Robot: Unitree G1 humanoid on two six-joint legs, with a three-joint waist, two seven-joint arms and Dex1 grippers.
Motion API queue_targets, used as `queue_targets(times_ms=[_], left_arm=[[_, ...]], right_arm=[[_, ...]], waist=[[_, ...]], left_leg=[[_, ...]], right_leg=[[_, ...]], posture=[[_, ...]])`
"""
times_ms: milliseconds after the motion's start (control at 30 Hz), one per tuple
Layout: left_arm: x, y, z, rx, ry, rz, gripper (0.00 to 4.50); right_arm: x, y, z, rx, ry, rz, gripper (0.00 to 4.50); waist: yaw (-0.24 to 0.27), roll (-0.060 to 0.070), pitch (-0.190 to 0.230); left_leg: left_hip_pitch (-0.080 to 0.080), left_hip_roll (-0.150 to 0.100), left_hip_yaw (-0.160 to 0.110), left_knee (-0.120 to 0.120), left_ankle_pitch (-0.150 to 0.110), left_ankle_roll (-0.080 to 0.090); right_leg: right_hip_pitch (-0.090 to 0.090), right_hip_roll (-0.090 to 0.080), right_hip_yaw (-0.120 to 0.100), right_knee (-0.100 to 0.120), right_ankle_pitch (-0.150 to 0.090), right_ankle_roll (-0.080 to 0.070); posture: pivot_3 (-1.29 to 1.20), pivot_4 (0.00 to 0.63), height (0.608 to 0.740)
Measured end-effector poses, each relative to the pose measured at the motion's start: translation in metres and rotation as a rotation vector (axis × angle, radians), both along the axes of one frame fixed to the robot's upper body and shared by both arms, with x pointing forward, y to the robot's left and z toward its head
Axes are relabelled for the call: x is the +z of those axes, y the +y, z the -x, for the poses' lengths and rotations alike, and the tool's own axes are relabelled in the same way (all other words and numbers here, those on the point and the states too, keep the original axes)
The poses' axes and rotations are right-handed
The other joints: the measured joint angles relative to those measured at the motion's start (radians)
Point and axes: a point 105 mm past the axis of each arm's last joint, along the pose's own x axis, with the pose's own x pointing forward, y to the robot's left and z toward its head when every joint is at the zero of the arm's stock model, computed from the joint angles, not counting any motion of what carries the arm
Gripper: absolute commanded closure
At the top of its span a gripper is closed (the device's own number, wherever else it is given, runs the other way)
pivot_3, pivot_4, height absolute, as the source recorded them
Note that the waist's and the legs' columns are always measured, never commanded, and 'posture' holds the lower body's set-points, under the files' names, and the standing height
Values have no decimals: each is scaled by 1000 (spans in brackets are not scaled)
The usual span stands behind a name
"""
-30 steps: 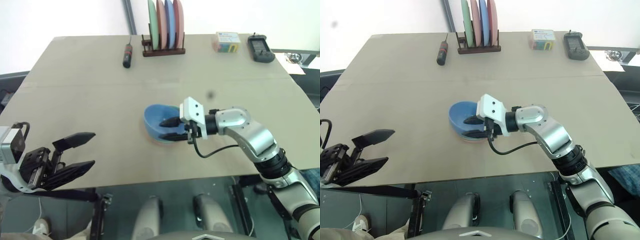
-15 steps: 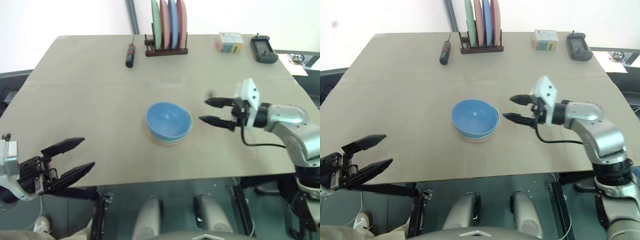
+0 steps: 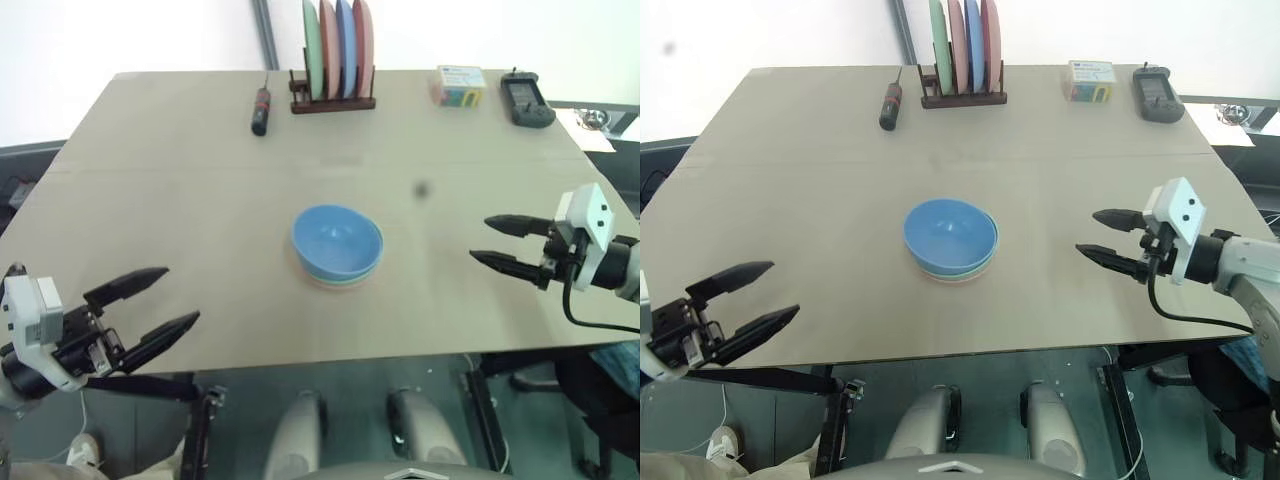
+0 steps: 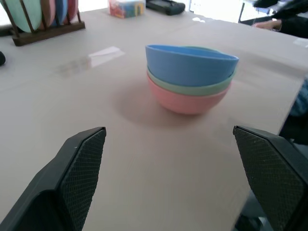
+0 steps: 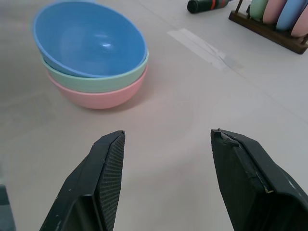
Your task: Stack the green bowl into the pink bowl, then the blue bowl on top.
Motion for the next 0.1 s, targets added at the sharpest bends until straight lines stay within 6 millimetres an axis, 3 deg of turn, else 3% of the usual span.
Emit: queue_targets(times_ms=[100], left_arm=[[-7,0,-4,11,36,-41,0]], right_arm=[[2,-6,1,-20,-4,3,1543]], waist=[[-3,0,0]], left_leg=[[0,0,0,0,0,0]], right_leg=[[0,0,0,0,0,0]], posture=[[0,150,740]])
